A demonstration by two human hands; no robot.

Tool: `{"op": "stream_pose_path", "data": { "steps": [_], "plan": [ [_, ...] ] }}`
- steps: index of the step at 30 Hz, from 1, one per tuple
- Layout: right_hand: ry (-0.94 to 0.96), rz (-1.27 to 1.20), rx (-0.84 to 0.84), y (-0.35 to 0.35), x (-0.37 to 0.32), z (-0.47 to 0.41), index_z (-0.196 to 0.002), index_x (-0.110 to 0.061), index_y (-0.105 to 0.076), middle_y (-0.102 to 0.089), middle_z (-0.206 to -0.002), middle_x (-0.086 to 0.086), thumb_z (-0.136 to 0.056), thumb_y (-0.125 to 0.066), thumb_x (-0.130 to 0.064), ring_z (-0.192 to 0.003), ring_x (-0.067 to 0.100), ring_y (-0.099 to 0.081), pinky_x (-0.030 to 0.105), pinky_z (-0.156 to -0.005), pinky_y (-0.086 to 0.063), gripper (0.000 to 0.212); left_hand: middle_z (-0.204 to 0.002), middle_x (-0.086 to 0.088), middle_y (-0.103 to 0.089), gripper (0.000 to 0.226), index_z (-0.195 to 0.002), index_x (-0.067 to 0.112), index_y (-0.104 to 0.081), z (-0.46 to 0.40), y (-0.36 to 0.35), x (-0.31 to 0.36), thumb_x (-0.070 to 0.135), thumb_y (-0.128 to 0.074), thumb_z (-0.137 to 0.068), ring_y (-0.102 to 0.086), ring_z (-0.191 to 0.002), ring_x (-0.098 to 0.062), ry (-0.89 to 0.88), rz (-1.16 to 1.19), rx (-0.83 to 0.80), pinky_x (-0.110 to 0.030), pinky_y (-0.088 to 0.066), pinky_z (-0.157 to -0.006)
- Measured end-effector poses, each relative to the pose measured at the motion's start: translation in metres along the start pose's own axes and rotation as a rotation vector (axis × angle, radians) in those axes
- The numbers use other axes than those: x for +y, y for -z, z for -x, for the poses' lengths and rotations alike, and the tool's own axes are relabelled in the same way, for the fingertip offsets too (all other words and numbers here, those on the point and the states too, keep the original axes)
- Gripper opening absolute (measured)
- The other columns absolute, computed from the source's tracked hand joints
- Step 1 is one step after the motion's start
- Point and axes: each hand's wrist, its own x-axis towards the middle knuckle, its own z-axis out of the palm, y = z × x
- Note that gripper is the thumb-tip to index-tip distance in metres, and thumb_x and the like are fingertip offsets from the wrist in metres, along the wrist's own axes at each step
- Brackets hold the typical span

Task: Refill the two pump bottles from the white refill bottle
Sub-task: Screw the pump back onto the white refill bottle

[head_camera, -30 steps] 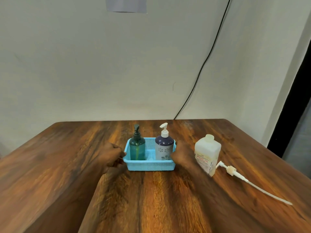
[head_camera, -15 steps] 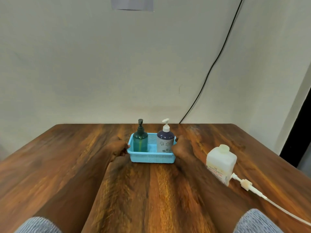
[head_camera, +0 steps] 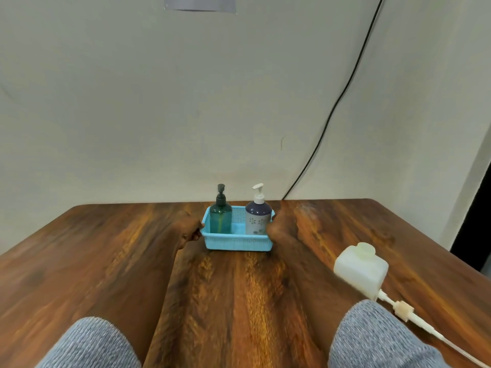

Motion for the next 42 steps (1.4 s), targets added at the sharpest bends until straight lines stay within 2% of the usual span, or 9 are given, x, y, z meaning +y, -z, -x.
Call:
{"op": "stream_pose_path", "data": {
  "steps": [6, 12, 20, 25, 30, 33, 35, 38, 42],
  "plan": [
    [0.009, 0.041, 0.037, 0.004, 0.003, 0.016, -0.123, -0.012, -0.061, -0.065, -0.122, 0.008, -0.101, -0.058, -0.028, -0.105, 0.022, -0.064, 0.026, -0.080, -0.047, 0.027, -0.075, -0.016, -0.065, 0.013, -0.093, -0.003, -0.066, -0.001, -0.001, -0.015, 0.010, -0.064, -0.092, -0.060, -0.062, -0.023, -0.051, -0.059, 0.065, -0.034, -0.053, -0.057],
    [0.180, 0.036, 0.125, 0.020, -0.004, 0.078, -0.133, -0.012, -0.054, -0.061, -0.130, 0.008, -0.089, -0.071, -0.011, -0.114, 0.026, -0.062, 0.032, -0.088, -0.057, 0.047, -0.074, -0.003, -0.062, 0.003, -0.090, 0.013, -0.065, 0.068, -0.023, -0.016, 0.015, -0.067, -0.087, -0.054, -0.065, -0.013, -0.385, -0.044, 0.444, -0.031, -0.044, -0.060],
    [0.293, -0.068, 0.088, 0.092, -0.001, 0.175, -0.134, -0.025, -0.055, -0.058, -0.136, -0.002, -0.096, -0.064, -0.021, -0.118, 0.013, -0.060, 0.016, -0.087, -0.052, 0.039, -0.089, -0.005, -0.070, 0.004, -0.089, 0.016, -0.066, 0.156, -0.090, 0.001, 0.017, -0.068, -0.092, -0.070, -0.087, -0.023, -0.560, 0.282, 0.154, -0.040, -0.061, -0.076],
    [0.414, -0.233, 0.226, 0.155, 0.026, 0.217, -0.100, -0.027, -0.070, -0.070, -0.101, -0.014, -0.096, -0.063, -0.019, -0.091, -0.001, -0.063, 0.002, -0.077, -0.044, 0.012, -0.090, -0.001, -0.072, 0.009, -0.096, 0.017, -0.069, 0.203, -0.140, 0.017, 0.024, -0.064, -0.096, -0.068, -0.087, -0.021, -0.704, 0.291, -0.101, -0.035, -0.057, -0.075],
    [0.354, -0.200, 0.396, 0.202, 0.089, 0.214, -0.093, -0.024, -0.070, -0.068, -0.095, -0.016, -0.091, -0.069, -0.012, -0.087, 0.003, -0.065, 0.010, -0.070, -0.054, 0.013, -0.102, 0.009, -0.068, 0.035, -0.109, 0.026, -0.063, 0.242, -0.176, 0.017, 0.054, -0.060, -0.090, -0.066, -0.097, -0.007, -0.664, 0.286, -0.213, -0.017, -0.053, -0.073],
    [0.214, -0.075, 0.370, 0.219, 0.126, 0.197, -0.098, -0.027, -0.068, -0.067, -0.097, -0.012, -0.092, -0.068, -0.015, -0.089, 0.005, -0.063, 0.017, -0.075, -0.055, 0.014, -0.128, 0.010, -0.061, 0.084, -0.131, 0.031, -0.050, 0.242, -0.188, 0.007, 0.083, -0.063, -0.066, -0.060, -0.115, -0.009, -0.591, 0.132, -0.224, -0.030, -0.055, -0.090],
    [0.118, 0.139, 0.295, 0.225, 0.147, 0.183, -0.112, -0.026, -0.066, -0.067, -0.113, -0.005, -0.092, -0.068, -0.022, -0.102, 0.012, -0.062, 0.030, -0.088, -0.056, 0.020, -0.138, 0.011, -0.054, 0.100, -0.136, 0.036, -0.041, 0.245, -0.193, 0.005, 0.083, -0.072, -0.054, -0.055, -0.123, -0.012, -0.551, 0.008, -0.234, -0.041, -0.053, -0.098],
    [0.034, 0.485, 0.140, 0.223, 0.166, 0.164, -0.122, -0.025, -0.061, -0.063, -0.127, 0.002, -0.091, -0.065, -0.035, -0.116, 0.025, -0.058, 0.044, -0.101, -0.050, 0.033, -0.130, 0.021, -0.047, 0.094, -0.127, 0.044, -0.034, 0.256, -0.200, 0.006, 0.065, -0.087, -0.052, -0.050, -0.114, -0.005, -0.568, -0.083, -0.241, -0.021, -0.046, -0.089],
    [0.000, 0.580, 0.071, 0.219, 0.171, 0.153, -0.108, -0.024, -0.066, -0.068, -0.111, 0.002, -0.095, -0.063, -0.027, -0.093, 0.019, -0.063, 0.039, -0.088, -0.056, 0.013, -0.141, 0.014, -0.050, 0.114, -0.137, 0.043, -0.032, 0.255, -0.208, 0.000, 0.080, -0.081, -0.040, -0.054, -0.123, -0.012, -0.540, -0.148, -0.202, -0.040, -0.051, -0.101]
  ]
}}
